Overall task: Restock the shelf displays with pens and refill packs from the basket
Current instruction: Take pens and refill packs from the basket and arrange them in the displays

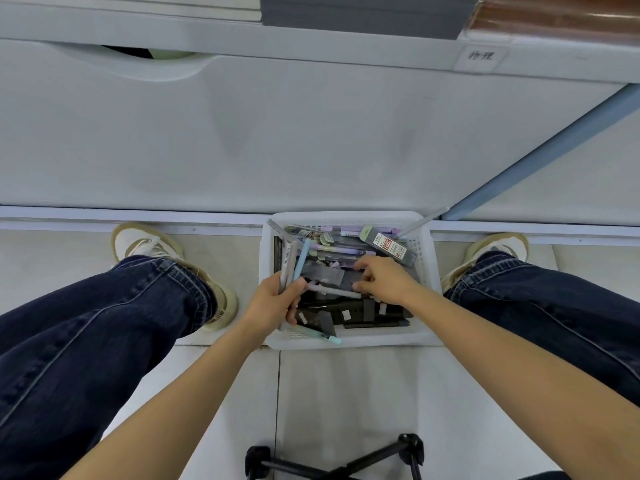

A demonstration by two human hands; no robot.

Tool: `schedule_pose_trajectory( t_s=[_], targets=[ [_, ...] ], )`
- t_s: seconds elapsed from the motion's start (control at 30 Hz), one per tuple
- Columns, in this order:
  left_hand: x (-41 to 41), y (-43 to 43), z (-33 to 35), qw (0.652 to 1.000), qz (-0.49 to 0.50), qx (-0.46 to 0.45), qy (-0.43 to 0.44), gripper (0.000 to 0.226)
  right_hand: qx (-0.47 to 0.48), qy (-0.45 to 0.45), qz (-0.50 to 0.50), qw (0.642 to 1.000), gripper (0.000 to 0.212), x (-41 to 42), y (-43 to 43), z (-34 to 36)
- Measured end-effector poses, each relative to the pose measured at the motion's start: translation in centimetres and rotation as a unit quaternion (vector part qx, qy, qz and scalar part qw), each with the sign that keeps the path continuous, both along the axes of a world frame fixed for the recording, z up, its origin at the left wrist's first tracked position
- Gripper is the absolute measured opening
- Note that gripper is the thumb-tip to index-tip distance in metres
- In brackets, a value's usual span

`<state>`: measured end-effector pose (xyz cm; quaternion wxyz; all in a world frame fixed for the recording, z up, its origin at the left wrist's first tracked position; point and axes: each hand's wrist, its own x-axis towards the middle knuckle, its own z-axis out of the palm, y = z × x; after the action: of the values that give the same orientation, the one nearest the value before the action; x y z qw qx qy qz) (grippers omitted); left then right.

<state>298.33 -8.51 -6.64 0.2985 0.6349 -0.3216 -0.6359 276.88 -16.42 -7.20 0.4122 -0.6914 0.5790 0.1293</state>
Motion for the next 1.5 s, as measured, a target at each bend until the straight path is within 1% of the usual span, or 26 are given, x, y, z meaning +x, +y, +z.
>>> schedule_pose_trajectory(
  t_s=[0.03, 0.1, 0.2, 0.27, 0.3, 0.4, 0.47, 0.57, 0.63, 0.7, 0.8, 0.87, 0.9, 0.97, 1.0, 1.07, 1.17, 1.2, 1.27, 1.3, 1.37, 1.4, 1.5],
  targets=[
    [0.0, 0.0, 0.0, 1.0, 0.001, 0.002, 0.0, 0.019, -0.009, 0.022, 0.023, 0.999, 0.041, 0.2, 0.0, 0.0],
    [0.0, 0.0, 0.1, 1.0, 0.005, 0.005, 0.0, 0.018, -0.021, 0.042, 0.052, 0.998, 0.038, 0.4, 0.0, -0.2],
    [0.0, 0.1, 0.3, 1.0, 0.005, 0.003, 0.0, 0.02, 0.011, 0.021, 0.041, 0.999, 0.041, 0.3, -0.1, -0.4],
    [0.0, 0.1, 0.3, 1.0, 0.003, 0.005, -0.004, 0.02, 0.011, 0.016, 0.053, 0.998, 0.026, -0.1, 0.0, -0.5],
    [0.0, 0.1, 0.3, 1.0, 0.002, 0.006, -0.005, 0.021, 0.003, 0.011, 0.051, 0.999, 0.022, -0.4, 0.1, -0.5],
    [-0.1, -0.2, 0.4, 1.0, 0.004, 0.005, -0.003, 0.021, -0.031, -0.026, 0.005, 0.999, 0.012, -1.9, -0.6, 0.0],
    [-0.1, -0.4, 0.4, 1.0, 0.005, 0.001, -0.004, 0.021, -0.069, -0.036, -0.009, 0.997, 0.011, -3.1, -1.5, 0.8],
    [-0.2, -0.6, 0.5, 1.0, 0.005, 0.003, -0.003, 0.021, -0.17, -0.067, -0.066, 0.981, 0.009, -4.3, -2.7, 1.1],
    [-0.4, -0.7, 0.5, 1.0, 0.005, 0.005, 0.001, 0.02, -0.201, -0.041, -0.05, 0.977, 0.017, -4.2, -2.8, 0.7],
    [-0.5, -0.7, 0.6, 1.0, 0.001, 0.002, 0.001, 0.019, -0.184, 0.006, -0.004, 0.983, 0.026, -3.8, -2.6, 0.0],
    [-0.6, -0.7, 0.8, 1.0, -0.005, -0.001, -0.002, 0.018, -0.188, 0.048, 0.04, 0.98, 0.026, -3.3, -2.1, -0.5],
    [-0.6, -0.7, 1.0, 1.0, -0.003, -0.004, -0.004, 0.019, -0.205, 0.047, 0.062, 0.976, 0.027, -3.1, -2.0, -0.1],
    [-0.6, -0.7, 1.2, 1.0, 0.002, -0.006, -0.002, 0.02, -0.198, 0.018, 0.049, 0.979, 0.026, -3.1, -2.1, 0.2],
    [-0.7, -1.0, 1.6, 1.0, 0.021, -0.011, 0.006, 0.019, -0.139, -0.088, -0.031, 0.986, 0.022, -2.7, -2.3, 1.3],
    [-0.9, -1.1, 1.8, 0.999, 0.03, -0.013, 0.008, 0.019, -0.105, -0.144, -0.071, 0.981, 0.018, -2.5, -2.3, 2.1],
    [-1.4, -1.3, 2.3, 0.998, 0.047, -0.018, 0.022, 0.02, -0.041, -0.23, -0.121, 0.965, 0.013, -1.5, -2.0, 3.8],
    [-2.3, -1.6, 3.3, 0.991, 0.087, -0.035, 0.1, 0.02, 0.019, -0.318, -0.138, 0.938, 0.015, 1.1, -0.8, 5.6],
    [-2.6, -1.7, 3.5, 0.988, 0.098, -0.037, 0.113, 0.023, 0.031, -0.353, -0.148, 0.923, 0.018, 1.9, -0.3, 5.8],
    [-2.7, -1.8, 3.8, 0.987, 0.114, -0.024, 0.111, 0.038, 0.057, -0.414, -0.175, 0.891, 0.027, 3.4, 0.5, 6.2],
    [-2.7, -1.8, 3.9, 0.988, 0.117, -0.015, 0.102, 0.047, 0.064, -0.431, -0.187, 0.88, 0.032, 3.9, 0.8, 6.3],
    [-2.4, -1.4, 3.7, 0.99, 0.111, -0.006, 0.083, 0.061, 0.067, -0.434, -0.202, 0.876, 0.043, 4.4, 1.1, 6.2],
    [-2.2, -1.2, 3.7, 0.991, 0.106, -0.008, 0.084, 0.061, 0.062, -0.426, -0.199, 0.881, 0.045, 4.4, 1.3, 6.2],
    [-1.6, -0.8, 3.4, 0.985, 0.099, -0.024, 0.138, 0.046, 0.051, -0.406, -0.16, 0.898, 0.03, 4.5, 1.4, 6.1]
  ],
)
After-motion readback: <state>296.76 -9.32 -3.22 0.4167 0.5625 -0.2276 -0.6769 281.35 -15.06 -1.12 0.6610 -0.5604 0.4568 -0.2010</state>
